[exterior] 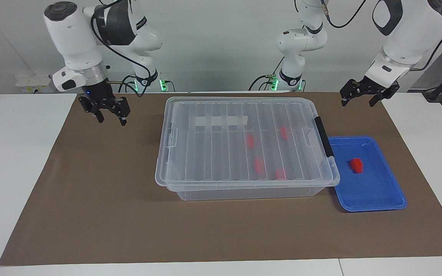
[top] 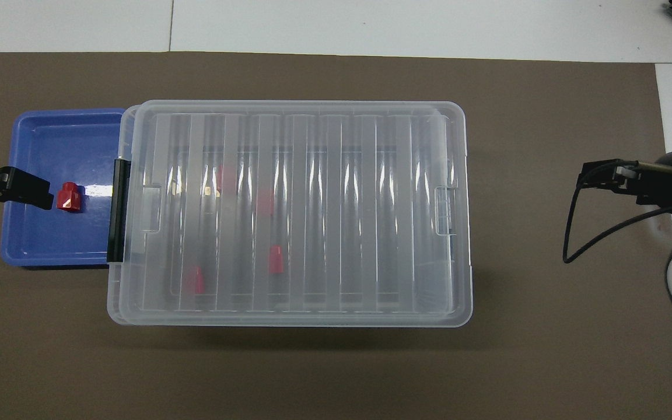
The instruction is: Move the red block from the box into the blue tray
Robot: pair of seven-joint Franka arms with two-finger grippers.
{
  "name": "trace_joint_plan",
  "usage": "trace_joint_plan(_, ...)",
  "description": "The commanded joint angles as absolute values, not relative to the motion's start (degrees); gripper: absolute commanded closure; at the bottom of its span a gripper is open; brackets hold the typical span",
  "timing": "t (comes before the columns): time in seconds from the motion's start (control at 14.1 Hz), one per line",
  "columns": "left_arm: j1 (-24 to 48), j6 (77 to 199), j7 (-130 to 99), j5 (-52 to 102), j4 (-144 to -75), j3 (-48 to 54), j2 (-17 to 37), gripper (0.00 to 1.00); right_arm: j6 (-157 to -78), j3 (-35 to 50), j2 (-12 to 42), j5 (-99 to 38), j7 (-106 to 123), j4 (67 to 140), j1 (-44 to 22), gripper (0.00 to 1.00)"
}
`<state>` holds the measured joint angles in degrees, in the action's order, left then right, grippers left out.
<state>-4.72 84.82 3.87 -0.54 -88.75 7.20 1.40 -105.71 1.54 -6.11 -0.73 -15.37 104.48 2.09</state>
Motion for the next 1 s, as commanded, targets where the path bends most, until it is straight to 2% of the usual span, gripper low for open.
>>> trace_joint_plan(0.0, -3.43, 85.17, 3.95, 0.0, -89.82, 6.77, 0.0, 0.0, -97.33, 2.02, -1.5, -0.53, -15.47, 94.43, 3.16, 0.0)
trace_joint_plan(0.21, -3.25, 84.99, 3.61, 0.09, -89.82, 6.77, -0.09, 0.0, -91.42, 2.11, 0.53, -0.53, -15.56, 87.73, 2.99, 0.0)
trace_joint_plan(0.5, -3.87, 84.99, 3.52, 0.09, -89.82, 6.68, -0.18, 0.0, -88.95, 2.72, -1.05, -0.53, -15.38, 88.68, 2.02, 0.0)
trace_joint_plan(0.92, -4.04, 84.9, 3.51, 0.0, -89.82, 6.42, -0.26, 0.0, -86.92, 2.99, -0.62, -0.26, -14.06, 87.89, 0.88, 0.0)
